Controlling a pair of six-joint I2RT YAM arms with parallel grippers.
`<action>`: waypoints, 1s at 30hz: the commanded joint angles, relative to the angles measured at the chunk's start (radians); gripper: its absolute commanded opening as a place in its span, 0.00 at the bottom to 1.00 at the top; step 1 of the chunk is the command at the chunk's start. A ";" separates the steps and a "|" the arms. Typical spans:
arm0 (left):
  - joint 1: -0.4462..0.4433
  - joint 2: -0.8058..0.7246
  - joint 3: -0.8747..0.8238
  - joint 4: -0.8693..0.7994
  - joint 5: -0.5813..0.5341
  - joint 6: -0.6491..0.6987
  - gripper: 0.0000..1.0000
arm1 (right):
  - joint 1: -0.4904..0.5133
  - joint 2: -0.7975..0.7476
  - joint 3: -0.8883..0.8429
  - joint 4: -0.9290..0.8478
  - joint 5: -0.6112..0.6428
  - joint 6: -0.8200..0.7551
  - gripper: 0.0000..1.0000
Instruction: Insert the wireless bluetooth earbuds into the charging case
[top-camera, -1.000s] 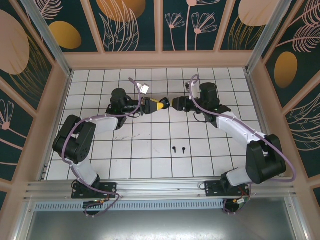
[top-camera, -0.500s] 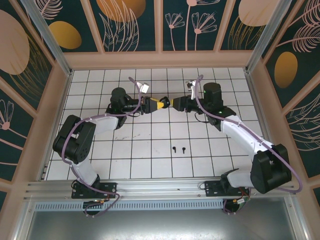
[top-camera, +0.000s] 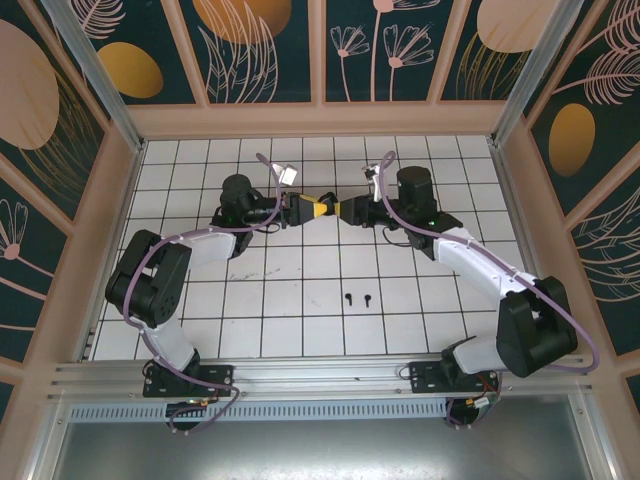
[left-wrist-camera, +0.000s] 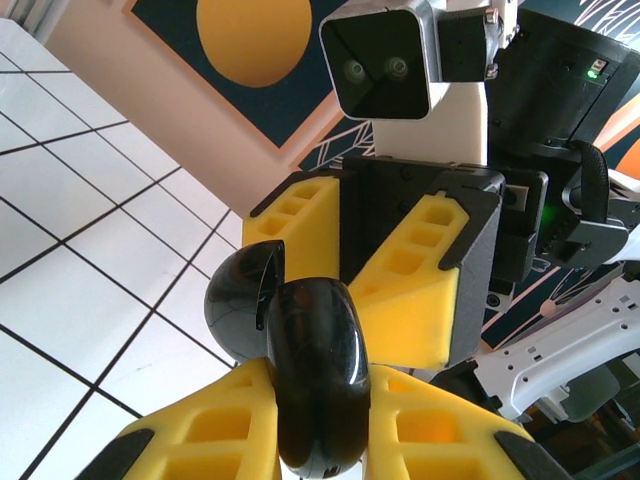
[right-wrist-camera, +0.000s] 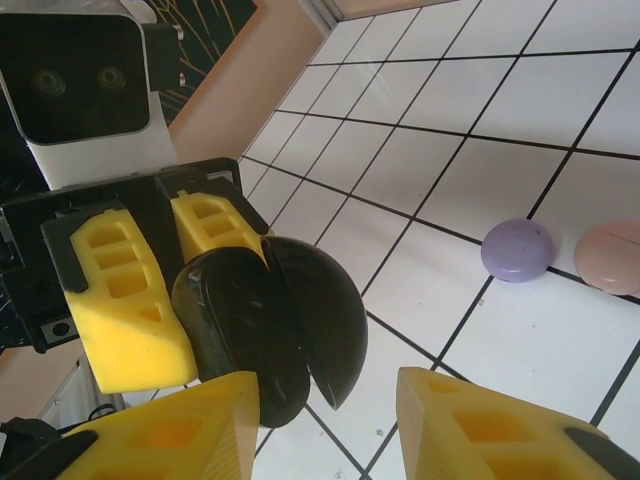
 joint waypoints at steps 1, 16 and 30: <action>-0.010 -0.028 0.019 0.039 0.037 0.011 0.00 | 0.007 0.027 0.027 0.023 0.020 -0.003 0.39; -0.018 -0.031 0.021 0.035 0.042 0.016 0.00 | 0.007 0.053 0.047 0.028 0.015 0.008 0.30; -0.024 -0.025 0.024 0.035 0.036 0.019 0.00 | 0.009 0.046 0.054 0.028 -0.037 0.008 0.00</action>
